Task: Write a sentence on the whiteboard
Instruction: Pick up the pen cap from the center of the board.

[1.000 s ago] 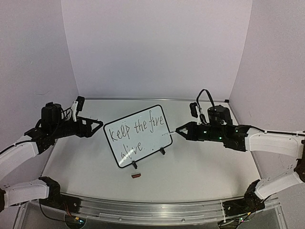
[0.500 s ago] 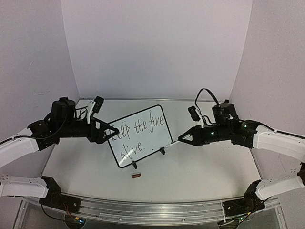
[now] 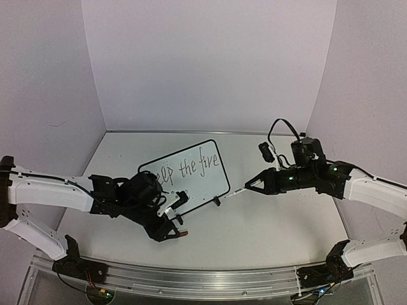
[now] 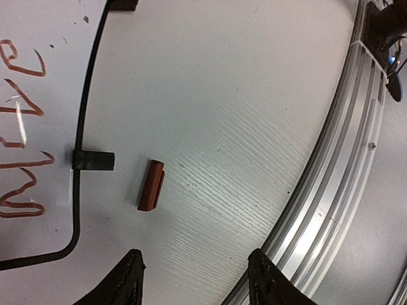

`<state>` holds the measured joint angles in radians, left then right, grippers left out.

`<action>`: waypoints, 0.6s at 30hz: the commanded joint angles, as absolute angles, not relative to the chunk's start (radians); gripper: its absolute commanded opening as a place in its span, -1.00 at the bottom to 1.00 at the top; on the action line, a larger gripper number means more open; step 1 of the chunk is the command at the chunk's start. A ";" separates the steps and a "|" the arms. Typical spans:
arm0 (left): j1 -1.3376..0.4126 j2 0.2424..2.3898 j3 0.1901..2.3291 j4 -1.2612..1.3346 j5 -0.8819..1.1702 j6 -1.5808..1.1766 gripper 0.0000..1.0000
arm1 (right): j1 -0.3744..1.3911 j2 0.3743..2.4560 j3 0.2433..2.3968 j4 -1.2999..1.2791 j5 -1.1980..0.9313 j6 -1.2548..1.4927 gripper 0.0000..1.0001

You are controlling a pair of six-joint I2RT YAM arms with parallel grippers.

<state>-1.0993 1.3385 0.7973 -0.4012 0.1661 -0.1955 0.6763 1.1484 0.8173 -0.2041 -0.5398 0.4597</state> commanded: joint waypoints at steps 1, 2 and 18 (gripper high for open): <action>-1.138 1.416 0.841 -0.389 0.101 -0.178 -0.03 | 0.672 1.117 0.802 -0.197 -0.521 0.470 -1.00; -1.138 1.428 0.838 -0.376 0.093 -0.175 -0.07 | 0.672 1.114 0.801 -0.196 -0.519 0.473 -1.00; -1.137 1.622 0.890 -0.259 0.070 -0.088 -0.35 | 0.672 1.102 0.779 -0.155 -0.513 0.495 -1.00</action>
